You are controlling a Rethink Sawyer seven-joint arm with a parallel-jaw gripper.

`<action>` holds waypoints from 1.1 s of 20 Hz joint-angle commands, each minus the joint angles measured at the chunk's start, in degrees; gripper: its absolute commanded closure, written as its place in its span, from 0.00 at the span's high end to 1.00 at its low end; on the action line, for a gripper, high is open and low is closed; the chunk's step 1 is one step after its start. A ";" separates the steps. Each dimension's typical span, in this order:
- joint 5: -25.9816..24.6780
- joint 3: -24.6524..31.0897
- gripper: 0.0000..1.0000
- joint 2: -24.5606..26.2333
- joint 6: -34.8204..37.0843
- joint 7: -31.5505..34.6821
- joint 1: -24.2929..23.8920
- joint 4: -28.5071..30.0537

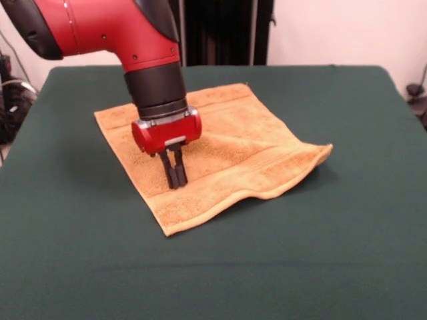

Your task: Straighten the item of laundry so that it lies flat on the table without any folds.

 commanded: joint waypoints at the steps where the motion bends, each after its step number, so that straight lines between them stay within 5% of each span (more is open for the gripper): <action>1: 4.77 1.91 0.00 -2.77 10.08 -17.07 -6.64 6.62; 4: 6.89 4.63 0.00 -0.94 11.68 -22.00 -11.67 7.45; 12: 5.44 4.86 0.00 5.48 13.46 -22.89 -9.77 0.02; 22: 7.68 9.74 0.00 7.26 13.26 -30.27 -13.64 2.15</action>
